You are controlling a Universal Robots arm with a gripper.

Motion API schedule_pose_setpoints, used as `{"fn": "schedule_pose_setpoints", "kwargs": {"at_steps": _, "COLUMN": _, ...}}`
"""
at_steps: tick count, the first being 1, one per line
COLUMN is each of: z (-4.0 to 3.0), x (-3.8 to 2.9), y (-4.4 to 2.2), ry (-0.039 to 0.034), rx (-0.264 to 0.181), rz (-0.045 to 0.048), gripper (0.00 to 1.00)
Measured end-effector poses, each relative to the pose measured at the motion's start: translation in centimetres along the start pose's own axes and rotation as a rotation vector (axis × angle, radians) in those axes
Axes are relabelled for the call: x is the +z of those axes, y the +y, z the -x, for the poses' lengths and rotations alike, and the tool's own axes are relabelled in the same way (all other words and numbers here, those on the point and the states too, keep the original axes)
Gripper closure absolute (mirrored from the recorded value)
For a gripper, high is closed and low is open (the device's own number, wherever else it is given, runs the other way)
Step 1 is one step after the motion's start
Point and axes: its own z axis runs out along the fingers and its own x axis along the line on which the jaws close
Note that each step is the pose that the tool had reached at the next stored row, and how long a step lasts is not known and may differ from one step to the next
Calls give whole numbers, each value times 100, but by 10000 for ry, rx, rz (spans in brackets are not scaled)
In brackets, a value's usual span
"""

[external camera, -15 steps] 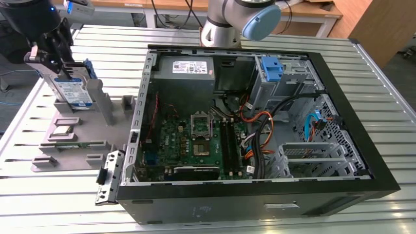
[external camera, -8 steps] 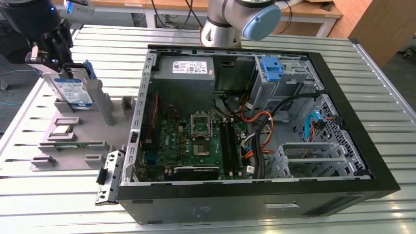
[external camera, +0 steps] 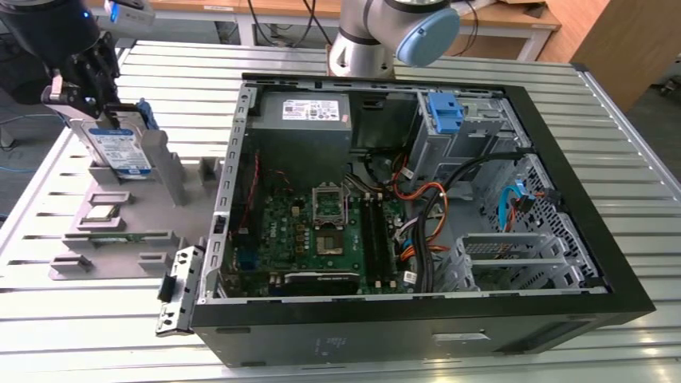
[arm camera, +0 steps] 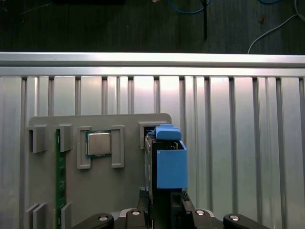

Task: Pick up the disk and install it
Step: 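Pick up the disk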

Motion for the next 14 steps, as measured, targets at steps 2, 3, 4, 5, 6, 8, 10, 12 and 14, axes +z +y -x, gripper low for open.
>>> {"fn": "schedule_pose_setpoints", "kwargs": {"at_steps": 2, "z": -2, "x": 2, "y": 3, "ry": -1, "rx": 29, "rz": -2, "gripper": 65}}
{"fn": "schedule_pose_setpoints", "kwargs": {"at_steps": 3, "z": -2, "x": 3, "y": 4, "ry": -1, "rx": 45, "rz": -3, "gripper": 65}}
{"fn": "schedule_pose_setpoints", "kwargs": {"at_steps": 4, "z": -3, "x": 3, "y": 6, "ry": -1, "rx": 63, "rz": -4, "gripper": 65}}
{"fn": "schedule_pose_setpoints", "kwargs": {"at_steps": 5, "z": -5, "x": 4, "y": 9, "ry": -1, "rx": 83, "rz": -4, "gripper": 65}}
{"fn": "schedule_pose_setpoints", "kwargs": {"at_steps": 6, "z": -7, "x": 5, "y": 11, "ry": -1, "rx": 102, "rz": -6, "gripper": 65}}
{"fn": "schedule_pose_setpoints", "kwargs": {"at_steps": 8, "z": -11, "x": 6, "y": 15, "ry": -2, "rx": 136, "rz": -9, "gripper": 65}}
{"fn": "schedule_pose_setpoints", "kwargs": {"at_steps": 10, "z": -14, "x": 6, "y": 19, "ry": -3, "rx": 158, "rz": -11, "gripper": 65}}
{"fn": "schedule_pose_setpoints", "kwargs": {"at_steps": 12, "z": -15, "x": 6, "y": 26, "ry": -3, "rx": 165, "rz": -12, "gripper": 65}}
{"fn": "schedule_pose_setpoints", "kwargs": {"at_steps": 14, "z": -15, "x": 6, "y": 34, "ry": -2, "rx": 166, "rz": -11, "gripper": 65}}
